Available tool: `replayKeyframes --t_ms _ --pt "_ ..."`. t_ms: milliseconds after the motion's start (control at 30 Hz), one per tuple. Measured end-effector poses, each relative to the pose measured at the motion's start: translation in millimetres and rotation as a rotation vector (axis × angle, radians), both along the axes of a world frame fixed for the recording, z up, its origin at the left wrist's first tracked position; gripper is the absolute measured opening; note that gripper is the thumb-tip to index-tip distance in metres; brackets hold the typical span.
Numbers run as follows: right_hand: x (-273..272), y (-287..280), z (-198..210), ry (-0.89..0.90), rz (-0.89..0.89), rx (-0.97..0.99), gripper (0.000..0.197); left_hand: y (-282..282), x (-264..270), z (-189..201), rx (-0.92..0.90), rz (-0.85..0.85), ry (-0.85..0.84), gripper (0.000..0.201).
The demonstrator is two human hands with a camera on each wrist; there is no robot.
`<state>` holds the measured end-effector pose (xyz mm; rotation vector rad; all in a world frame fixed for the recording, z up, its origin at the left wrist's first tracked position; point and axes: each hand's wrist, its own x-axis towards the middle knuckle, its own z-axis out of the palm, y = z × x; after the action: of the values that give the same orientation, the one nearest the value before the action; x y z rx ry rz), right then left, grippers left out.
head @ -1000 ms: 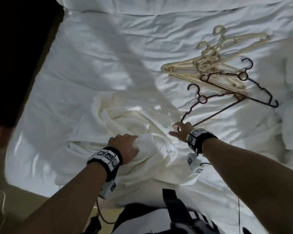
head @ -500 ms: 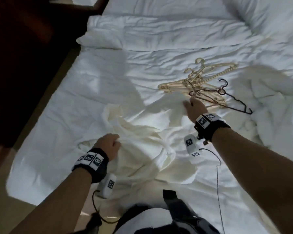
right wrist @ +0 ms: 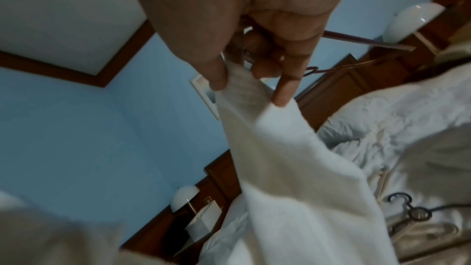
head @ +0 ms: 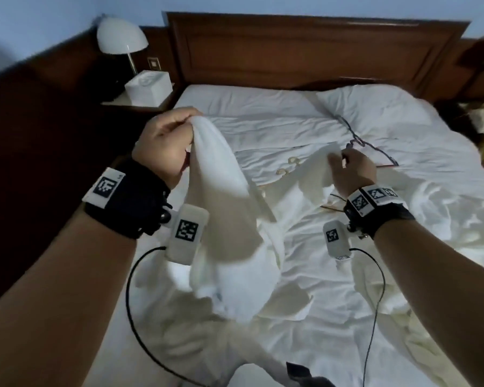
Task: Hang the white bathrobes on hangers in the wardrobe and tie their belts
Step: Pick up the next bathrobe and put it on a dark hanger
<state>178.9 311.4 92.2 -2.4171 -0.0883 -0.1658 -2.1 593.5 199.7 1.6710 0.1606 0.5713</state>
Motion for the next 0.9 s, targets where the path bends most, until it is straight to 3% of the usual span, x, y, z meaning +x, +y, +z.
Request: replayKeyframes --t_ms 67,133,233,300,400,533,600,667,767,900 --pt "-9 -3 13 -0.032 0.008 -0.018 0.028 21 -7 19 -0.002 0.087 -0.047 0.036" --pt "-23 -3 16 -0.047 0.042 -0.060 0.025 61 -12 10 0.154 0.243 0.039 0.026" --pt "-45 -4 -4 -0.004 0.108 -0.135 0.016 133 -32 -50 0.630 0.410 0.471 0.036" --pt "-62 -3 -27 0.040 0.159 -0.198 0.010 166 -55 -105 0.687 0.460 0.778 0.028" --pt "-90 3 -63 0.125 0.232 -0.244 0.012 169 -88 -174 0.714 0.327 1.005 0.041" --pt "-135 15 -111 0.271 0.384 -0.295 0.018 115 -118 -242 0.740 -0.021 1.052 0.042" --pt "-161 22 -135 0.328 0.459 -0.326 0.016 90 -133 -275 0.703 -0.112 1.096 0.039" --pt "-185 26 -159 0.391 0.533 -0.375 0.019 59 -148 -297 0.649 -0.169 1.157 0.038" --pt "-213 25 -181 0.465 0.626 -0.451 0.036 20 -165 -323 0.645 -0.269 1.175 0.053" --pt "-242 16 -197 0.528 0.696 -0.524 0.060 -27 -174 -347 0.907 -0.311 1.159 0.085"
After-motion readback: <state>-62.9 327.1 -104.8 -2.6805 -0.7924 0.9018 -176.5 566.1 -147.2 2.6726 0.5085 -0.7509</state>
